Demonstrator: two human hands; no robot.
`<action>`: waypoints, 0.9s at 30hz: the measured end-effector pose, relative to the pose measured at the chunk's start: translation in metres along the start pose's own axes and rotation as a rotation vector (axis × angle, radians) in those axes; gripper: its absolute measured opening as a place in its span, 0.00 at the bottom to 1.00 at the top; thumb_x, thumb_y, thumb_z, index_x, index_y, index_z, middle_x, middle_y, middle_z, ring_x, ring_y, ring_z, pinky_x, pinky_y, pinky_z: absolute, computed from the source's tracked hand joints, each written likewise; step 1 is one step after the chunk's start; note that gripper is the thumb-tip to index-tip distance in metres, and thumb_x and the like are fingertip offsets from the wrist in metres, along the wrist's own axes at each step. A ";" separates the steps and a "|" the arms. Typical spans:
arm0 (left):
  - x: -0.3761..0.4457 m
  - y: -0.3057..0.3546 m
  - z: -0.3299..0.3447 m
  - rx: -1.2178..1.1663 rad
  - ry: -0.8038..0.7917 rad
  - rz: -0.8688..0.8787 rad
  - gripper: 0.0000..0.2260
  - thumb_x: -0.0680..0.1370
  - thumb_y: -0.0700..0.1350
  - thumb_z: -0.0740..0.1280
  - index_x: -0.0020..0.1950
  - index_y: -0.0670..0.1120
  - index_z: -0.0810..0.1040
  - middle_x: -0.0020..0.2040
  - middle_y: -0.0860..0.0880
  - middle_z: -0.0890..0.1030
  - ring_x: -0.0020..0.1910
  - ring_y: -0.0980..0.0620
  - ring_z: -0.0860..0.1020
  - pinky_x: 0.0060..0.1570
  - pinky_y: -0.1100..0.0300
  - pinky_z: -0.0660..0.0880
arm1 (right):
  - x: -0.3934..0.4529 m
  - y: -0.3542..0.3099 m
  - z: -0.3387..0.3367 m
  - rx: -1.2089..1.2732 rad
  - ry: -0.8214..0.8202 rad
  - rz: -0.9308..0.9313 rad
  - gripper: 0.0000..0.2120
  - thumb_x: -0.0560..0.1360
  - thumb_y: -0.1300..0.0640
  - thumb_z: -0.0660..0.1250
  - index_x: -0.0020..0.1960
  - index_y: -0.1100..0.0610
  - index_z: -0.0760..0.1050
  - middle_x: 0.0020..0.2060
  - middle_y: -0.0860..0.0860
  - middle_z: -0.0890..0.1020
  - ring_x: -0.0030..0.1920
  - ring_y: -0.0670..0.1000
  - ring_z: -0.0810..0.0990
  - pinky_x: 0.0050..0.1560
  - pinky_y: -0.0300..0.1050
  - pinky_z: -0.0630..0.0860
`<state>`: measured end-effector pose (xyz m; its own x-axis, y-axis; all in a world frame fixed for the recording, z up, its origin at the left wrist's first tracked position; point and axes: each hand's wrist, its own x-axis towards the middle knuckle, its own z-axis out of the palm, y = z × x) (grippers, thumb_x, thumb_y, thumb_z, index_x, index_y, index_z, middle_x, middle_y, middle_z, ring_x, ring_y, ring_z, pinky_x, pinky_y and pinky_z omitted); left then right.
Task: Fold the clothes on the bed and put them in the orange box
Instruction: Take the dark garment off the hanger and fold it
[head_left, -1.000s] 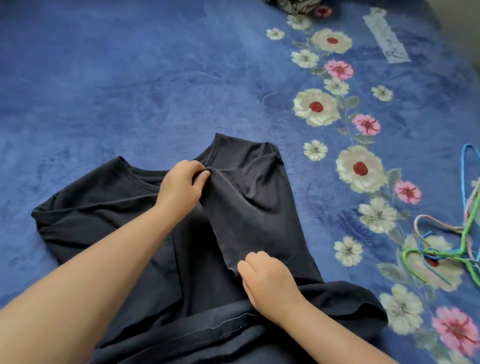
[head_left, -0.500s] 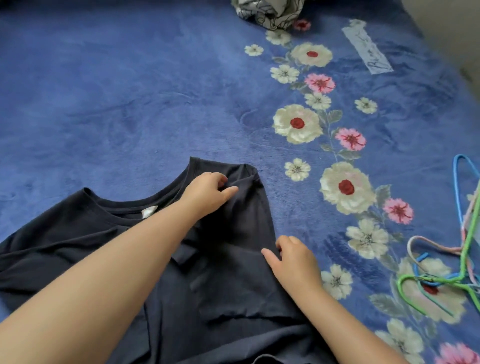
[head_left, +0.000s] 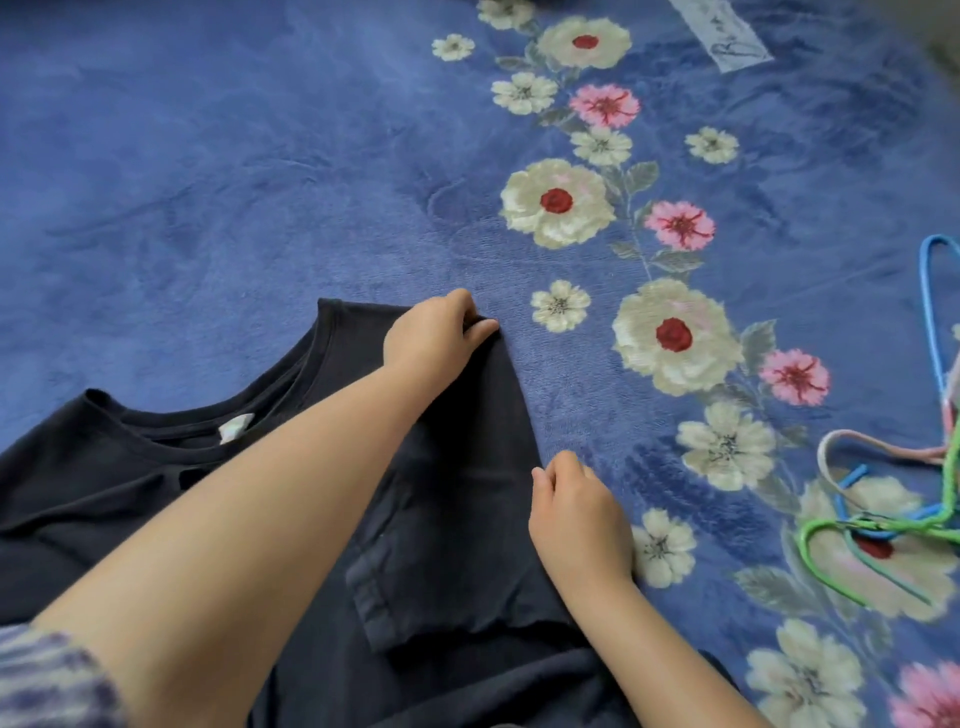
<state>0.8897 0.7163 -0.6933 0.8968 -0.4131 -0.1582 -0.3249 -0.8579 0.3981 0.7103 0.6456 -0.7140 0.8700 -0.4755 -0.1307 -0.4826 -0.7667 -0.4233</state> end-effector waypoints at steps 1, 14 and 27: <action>-0.001 0.001 -0.002 0.010 0.022 0.004 0.16 0.79 0.56 0.59 0.56 0.43 0.72 0.52 0.46 0.79 0.52 0.44 0.75 0.43 0.55 0.68 | -0.003 0.000 0.006 -0.071 0.048 -0.010 0.12 0.67 0.60 0.75 0.37 0.61 0.71 0.30 0.55 0.78 0.28 0.56 0.78 0.26 0.41 0.60; -0.066 -0.089 -0.039 0.134 -0.183 -0.043 0.15 0.78 0.53 0.61 0.39 0.45 0.64 0.37 0.47 0.75 0.46 0.41 0.76 0.37 0.56 0.64 | -0.032 -0.005 -0.006 -0.321 0.048 -0.126 0.15 0.71 0.54 0.70 0.42 0.61 0.66 0.18 0.53 0.73 0.17 0.54 0.74 0.16 0.37 0.59; -0.181 -0.118 -0.050 0.353 -0.005 0.716 0.25 0.79 0.60 0.48 0.36 0.45 0.74 0.36 0.47 0.76 0.33 0.46 0.77 0.29 0.62 0.73 | -0.059 0.022 -0.081 -0.449 -0.619 -0.268 0.23 0.72 0.31 0.55 0.38 0.51 0.62 0.42 0.49 0.71 0.49 0.53 0.73 0.41 0.46 0.63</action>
<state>0.7807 0.9074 -0.6668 0.4331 -0.9011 0.0232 -0.8982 -0.4292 0.0950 0.6397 0.6222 -0.6434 0.7967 -0.0267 -0.6038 -0.1298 -0.9833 -0.1278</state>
